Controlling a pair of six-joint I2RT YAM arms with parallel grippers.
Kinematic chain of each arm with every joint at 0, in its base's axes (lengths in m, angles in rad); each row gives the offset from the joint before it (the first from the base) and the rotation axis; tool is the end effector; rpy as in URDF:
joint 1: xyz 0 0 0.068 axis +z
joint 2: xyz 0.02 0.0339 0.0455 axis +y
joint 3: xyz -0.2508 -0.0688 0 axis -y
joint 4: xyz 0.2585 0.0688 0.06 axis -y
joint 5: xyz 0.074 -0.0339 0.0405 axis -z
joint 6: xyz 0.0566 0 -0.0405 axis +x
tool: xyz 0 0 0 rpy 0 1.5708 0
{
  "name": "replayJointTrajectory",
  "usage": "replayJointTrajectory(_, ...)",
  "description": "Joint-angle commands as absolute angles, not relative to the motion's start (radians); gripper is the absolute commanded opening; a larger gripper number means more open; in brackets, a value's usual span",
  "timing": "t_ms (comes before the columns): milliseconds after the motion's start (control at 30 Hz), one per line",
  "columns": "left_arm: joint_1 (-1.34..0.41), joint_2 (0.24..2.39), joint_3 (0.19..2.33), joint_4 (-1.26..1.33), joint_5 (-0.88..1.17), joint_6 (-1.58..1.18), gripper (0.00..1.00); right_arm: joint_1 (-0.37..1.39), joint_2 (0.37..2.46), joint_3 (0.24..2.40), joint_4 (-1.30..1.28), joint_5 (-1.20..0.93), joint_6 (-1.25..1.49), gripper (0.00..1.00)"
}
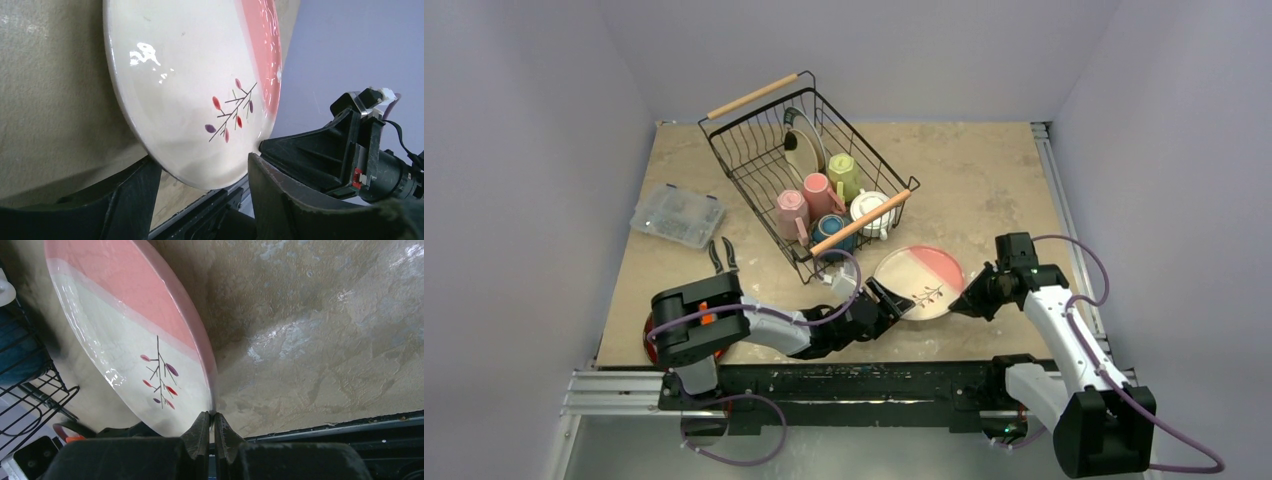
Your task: Load the mixed dishes into the dish rack
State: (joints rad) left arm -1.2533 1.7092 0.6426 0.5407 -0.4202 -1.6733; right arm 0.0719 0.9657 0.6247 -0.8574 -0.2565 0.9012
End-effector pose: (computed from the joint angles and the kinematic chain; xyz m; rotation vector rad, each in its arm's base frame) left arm 0.1283 -0.3165 0.1015 -0.7653 2.2185 -1.2802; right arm 0.1863 0.0278 0.1699 1.0944 2.6597 0.5810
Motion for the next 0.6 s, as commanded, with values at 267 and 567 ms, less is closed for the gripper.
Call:
replayJointTrajectory(267, -1.258, 1.691, 0.617, 0.687, -0.464, -1.857, 0.06, 0.075, 0.936, 0.697, -0.862, -0.285, 0.786, 0.00)
replayJointTrajectory(567, -1.258, 1.540, 0.547, 0.770, -0.399, -1.857, 0.00, 0.071, 0.858, 0.800, -0.981, -0.192, 0.656, 0.77)
